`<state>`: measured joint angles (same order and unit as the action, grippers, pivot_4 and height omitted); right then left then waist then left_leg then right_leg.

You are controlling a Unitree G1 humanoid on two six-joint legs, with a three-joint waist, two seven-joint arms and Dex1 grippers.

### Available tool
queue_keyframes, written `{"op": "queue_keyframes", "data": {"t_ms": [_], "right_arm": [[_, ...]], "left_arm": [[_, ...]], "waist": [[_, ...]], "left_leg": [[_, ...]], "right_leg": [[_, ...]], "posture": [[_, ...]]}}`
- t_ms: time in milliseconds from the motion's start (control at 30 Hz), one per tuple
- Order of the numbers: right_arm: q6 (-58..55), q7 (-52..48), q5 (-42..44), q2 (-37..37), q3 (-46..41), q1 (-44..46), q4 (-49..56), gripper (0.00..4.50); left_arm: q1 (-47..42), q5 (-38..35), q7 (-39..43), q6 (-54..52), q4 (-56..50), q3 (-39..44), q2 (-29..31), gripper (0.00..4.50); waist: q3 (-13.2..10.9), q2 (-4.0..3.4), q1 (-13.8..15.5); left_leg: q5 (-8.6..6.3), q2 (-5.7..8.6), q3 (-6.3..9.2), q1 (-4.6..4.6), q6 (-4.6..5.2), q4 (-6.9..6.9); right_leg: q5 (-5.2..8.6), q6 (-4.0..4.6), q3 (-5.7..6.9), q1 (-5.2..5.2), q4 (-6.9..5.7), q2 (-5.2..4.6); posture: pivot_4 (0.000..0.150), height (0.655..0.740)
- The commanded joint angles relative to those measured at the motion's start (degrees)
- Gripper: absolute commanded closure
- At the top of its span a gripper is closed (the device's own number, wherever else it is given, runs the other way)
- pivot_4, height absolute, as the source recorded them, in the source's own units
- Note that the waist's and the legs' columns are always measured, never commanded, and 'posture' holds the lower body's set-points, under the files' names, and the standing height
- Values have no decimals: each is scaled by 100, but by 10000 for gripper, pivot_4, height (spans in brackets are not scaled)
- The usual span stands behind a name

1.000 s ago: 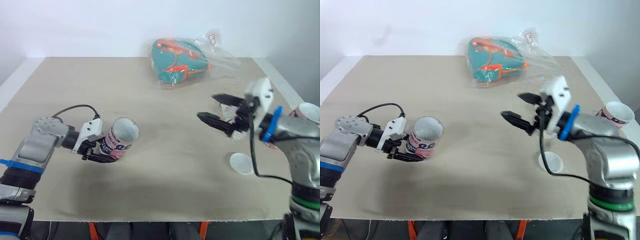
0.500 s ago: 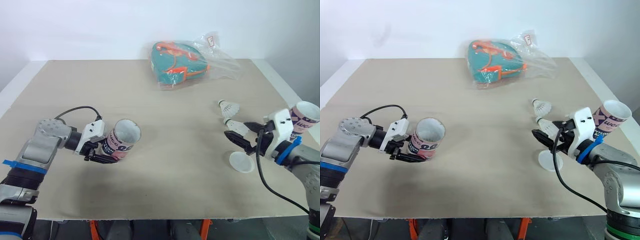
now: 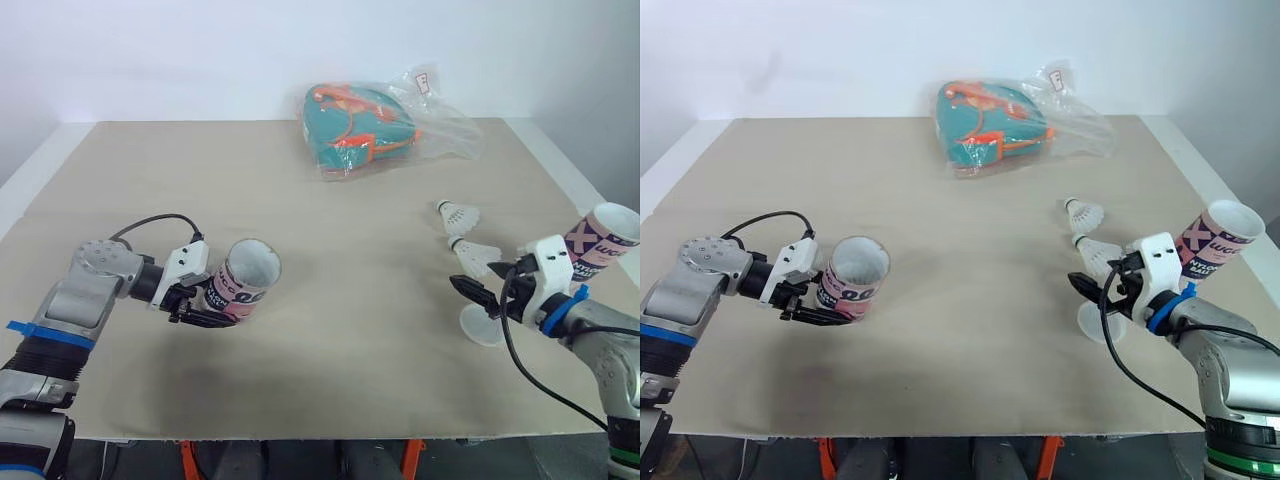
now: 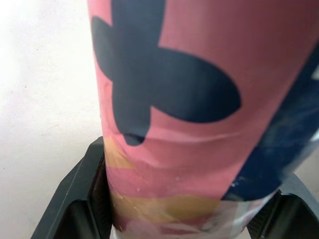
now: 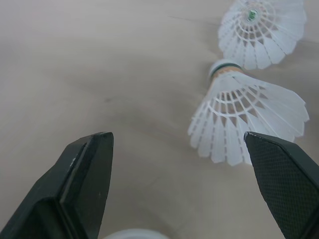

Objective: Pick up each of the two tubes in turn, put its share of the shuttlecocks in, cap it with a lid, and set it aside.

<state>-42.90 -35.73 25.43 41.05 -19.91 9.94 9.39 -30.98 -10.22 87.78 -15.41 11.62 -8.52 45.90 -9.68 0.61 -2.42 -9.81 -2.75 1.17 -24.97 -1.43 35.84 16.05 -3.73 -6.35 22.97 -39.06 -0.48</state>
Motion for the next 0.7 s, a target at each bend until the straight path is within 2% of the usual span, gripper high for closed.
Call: {"op": "queue_keyframes", "data": {"t_ms": [33, 233, 367, 400, 433, 600, 700], "right_arm": [[248, 46, -86, -12, 43, 270, -315, 201], [551, 182, -279, -160, 185, 760, -1212, 201], [681, 251, -345, -263, 229, 992, -1466, 10578], [720, 239, -360, -278, 247, 1013, -1486, 15878], [738, 211, -358, -289, 266, 1017, -1478, 19248], [737, 163, -285, -306, 278, 937, -1326, 44424], [723, 98, -244, -263, 262, 852, -1212, 44424]], "left_arm": [[171, 71, 150, 18, 79, -374, -91, 17169], [167, 71, 131, 22, 81, -362, -84, 17169], [171, 73, 115, 11, 70, -354, -84, 17169], [173, 71, 110, 5, 63, -351, -84, 17169], [176, 69, 106, -1, 54, -349, -83, 17169], [196, 60, 91, -29, 5, -342, -75, 17169], [193, 55, 79, -56, -21, -343, -79, 17169]], "waist": [[1, -2, 0], [4, -7, 1], [6, -11, -1], [6, -11, -1], [6, -11, 0], [6, -11, 0], [6, -11, 0]], "left_leg": [[0, 0, 1, 1, 0, 0], [0, 0, 0, 3, 0, 0], [0, 0, 0, 3, 0, -1], [0, 0, 0, 4, 0, -1], [0, 0, 0, 3, 0, -1], [0, 0, 1, 3, 0, -1], [0, 0, 1, 3, 0, -1]], "right_leg": [[0, 0, 0, -1, 0, 0], [0, 0, 0, -4, 0, 0], [0, 0, 0, -4, 0, 1], [0, 0, 0, -4, 0, 1], [0, 0, 0, -4, 0, 1], [0, 0, 0, -4, 0, 1], [0, 0, 0, -5, 0, 1]], "posture": [[1500, 7387], [1500, 7387], [1500, 7387], [1500, 7387], [1500, 7387], [1500, 7387], [1500, 7387]]}}
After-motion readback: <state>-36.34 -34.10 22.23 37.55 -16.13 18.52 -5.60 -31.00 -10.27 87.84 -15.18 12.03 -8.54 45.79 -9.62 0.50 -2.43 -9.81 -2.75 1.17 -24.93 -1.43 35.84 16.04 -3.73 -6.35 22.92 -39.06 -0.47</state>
